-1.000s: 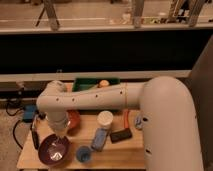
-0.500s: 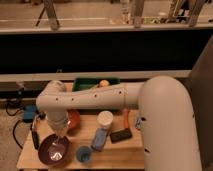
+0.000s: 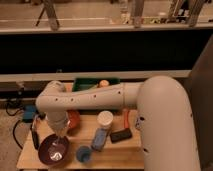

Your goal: Place fork in purple bowl

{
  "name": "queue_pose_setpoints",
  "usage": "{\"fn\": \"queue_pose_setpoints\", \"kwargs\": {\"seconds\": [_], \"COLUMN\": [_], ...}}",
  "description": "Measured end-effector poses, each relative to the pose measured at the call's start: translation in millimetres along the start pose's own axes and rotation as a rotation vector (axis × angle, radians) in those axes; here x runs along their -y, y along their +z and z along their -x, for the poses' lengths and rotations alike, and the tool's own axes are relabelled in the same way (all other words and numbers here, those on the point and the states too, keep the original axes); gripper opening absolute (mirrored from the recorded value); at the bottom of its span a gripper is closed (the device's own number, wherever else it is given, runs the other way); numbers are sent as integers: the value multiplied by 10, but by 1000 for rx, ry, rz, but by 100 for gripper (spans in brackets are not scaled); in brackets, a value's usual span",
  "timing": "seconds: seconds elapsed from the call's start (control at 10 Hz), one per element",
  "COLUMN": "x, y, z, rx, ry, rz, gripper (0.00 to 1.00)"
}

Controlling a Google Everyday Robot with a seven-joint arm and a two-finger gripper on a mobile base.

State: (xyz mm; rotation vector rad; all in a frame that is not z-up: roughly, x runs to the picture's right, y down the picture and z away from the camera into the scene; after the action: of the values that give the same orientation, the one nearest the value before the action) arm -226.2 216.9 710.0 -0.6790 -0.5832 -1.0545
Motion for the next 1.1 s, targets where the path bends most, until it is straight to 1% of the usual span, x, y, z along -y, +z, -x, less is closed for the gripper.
{"fn": "queue_pose_setpoints", "kwargs": {"seconds": [0.1,0.2,0.8,0.9,1.1], "x": [2,0,1,2,3], "y": [6,14,57,63,77], "z": [0,-2,-16,-14,-12], "rx": [-1,-2,-10,-11,-17], "ry": [-3,-6,-22,-26,-34], "rz": [0,0,2,1,0], "gripper": [24,27,27,27,17]}}
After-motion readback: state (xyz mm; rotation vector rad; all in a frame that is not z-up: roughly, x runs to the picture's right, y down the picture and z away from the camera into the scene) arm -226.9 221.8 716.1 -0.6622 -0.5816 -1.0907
